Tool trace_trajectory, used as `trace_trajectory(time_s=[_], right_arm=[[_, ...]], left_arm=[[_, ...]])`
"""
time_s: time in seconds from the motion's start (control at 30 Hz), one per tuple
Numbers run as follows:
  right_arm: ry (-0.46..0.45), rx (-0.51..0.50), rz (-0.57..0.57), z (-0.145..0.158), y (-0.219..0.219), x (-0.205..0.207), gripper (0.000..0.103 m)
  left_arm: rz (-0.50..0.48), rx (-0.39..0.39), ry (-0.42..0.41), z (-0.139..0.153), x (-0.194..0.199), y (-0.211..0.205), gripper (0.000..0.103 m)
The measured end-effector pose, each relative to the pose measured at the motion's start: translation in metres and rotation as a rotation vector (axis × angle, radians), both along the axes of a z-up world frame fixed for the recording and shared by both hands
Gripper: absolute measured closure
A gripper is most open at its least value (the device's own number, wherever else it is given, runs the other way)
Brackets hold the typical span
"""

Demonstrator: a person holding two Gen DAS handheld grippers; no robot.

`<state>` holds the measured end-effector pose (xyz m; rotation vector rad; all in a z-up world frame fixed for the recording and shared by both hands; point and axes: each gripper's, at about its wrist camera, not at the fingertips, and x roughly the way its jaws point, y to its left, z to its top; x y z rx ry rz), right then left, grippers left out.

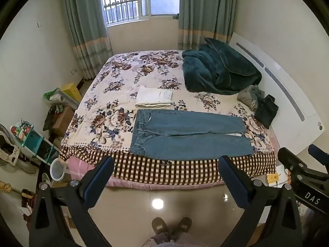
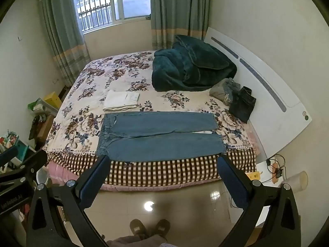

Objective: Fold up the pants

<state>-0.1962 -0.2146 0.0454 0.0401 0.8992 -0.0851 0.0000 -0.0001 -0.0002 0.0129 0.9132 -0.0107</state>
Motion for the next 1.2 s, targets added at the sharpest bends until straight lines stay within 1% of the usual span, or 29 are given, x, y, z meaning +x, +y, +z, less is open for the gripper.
trace_trajectory(time_s=[0.27,0.63,0.77,0.83,0.97,1.0,1.2], right_arm=[[-0.001,-0.002,-0.002,0.003,-0.001,-0.001,0.000],[-0.004,0.008,-0.001,0.007,0.000,-0.004,0.000],[0.004,0.015,0.003,0.003,0.001,-0.004,0.000],[0.007,0.019,0.008,0.013,0.005,-0.004,0.000],[0.008,0.019,0.012,0.016,0.006,-0.003,0.000],[0.005,0.019,0.014,0.022,0.006,-0.008,0.000],[0.001,0.016,0.016,0.022,0.006,-0.009,0.000]], left_arm=[[-0.003,0.005,-0.001,0.005,0.002,-0.003,0.000],[0.002,-0.005,-0.017,0.013,0.006,0.010,0.000],[-0.003,-0.006,-0.017,0.014,0.005,0.007,0.000],[-0.002,-0.007,-0.019,0.014,0.005,0.008,0.000],[0.001,-0.006,-0.020,0.016,0.004,0.007,0.000],[0.001,-0.001,-0.023,0.014,0.003,0.005,0.000],[-0.003,-0.001,-0.024,0.014,0.001,0.007,0.000]])
